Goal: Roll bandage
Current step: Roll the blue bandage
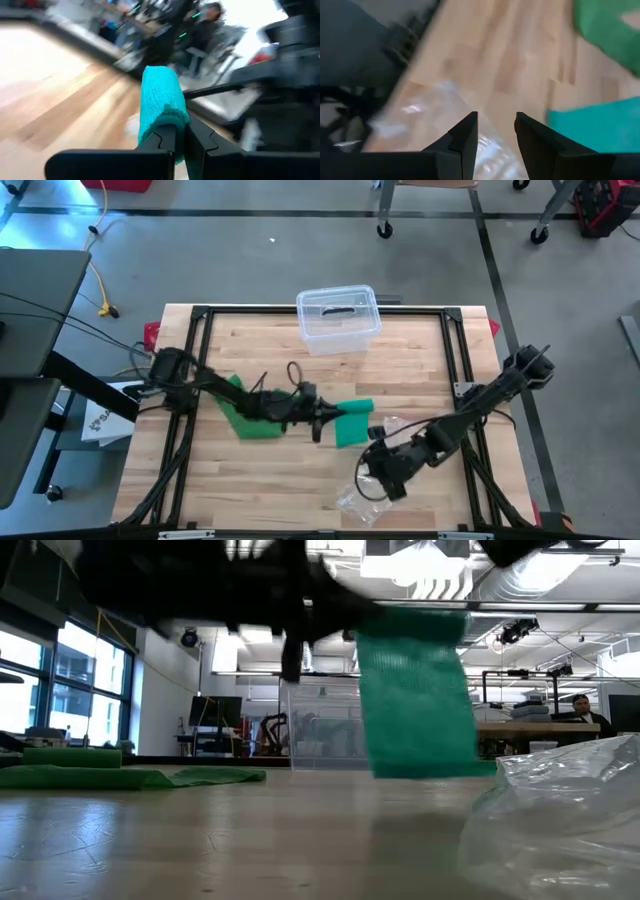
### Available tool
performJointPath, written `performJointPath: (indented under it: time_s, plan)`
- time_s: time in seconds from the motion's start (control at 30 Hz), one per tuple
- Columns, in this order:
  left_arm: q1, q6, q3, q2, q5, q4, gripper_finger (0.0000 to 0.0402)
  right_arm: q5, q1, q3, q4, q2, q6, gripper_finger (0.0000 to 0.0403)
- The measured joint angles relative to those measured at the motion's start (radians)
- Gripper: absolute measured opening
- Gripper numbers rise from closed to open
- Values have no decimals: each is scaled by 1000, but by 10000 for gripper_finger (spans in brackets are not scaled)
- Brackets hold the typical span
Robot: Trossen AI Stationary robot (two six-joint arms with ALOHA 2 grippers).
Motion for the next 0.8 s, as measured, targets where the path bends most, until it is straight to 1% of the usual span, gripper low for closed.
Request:
performJointPath:
  time_s: [0.07, 0.13, 0.2, 0.3, 0.37, 0.5, 0.63, 0.7, 0.8]
  plan:
    - [51, -13, -1, 56, 26, -6, 7, 6, -43, -78, 58, 0, 1, 122]
    - [93, -38, -2, 107, 47, 7, 7, 10, -95, -167, 154, 0, 8, 122]
    - [122, -65, -1, 149, 85, 17, 7, -15, -145, -253, 270, 0, 8, 122]
    - [150, -110, -2, 195, 110, 17, 7, -70, -205, -357, 431, 5, 7, 122]
    - [160, -131, -2, 206, 125, 23, 7, -76, -228, -399, 485, 6, -21, 122]
    - [163, -118, 0, 202, 137, 44, 7, -57, -258, -432, 496, 6, -107, 122]
    - [162, -118, 0, 202, 137, 51, 8, -105, -296, -432, 512, 19, -134, 122]
    - [163, -118, 0, 202, 137, 51, 8, -146, -313, -432, 547, 49, -145, 122]
    - [163, -117, 0, 202, 137, 53, 8, -177, -324, -426, 573, 130, -190, 122]
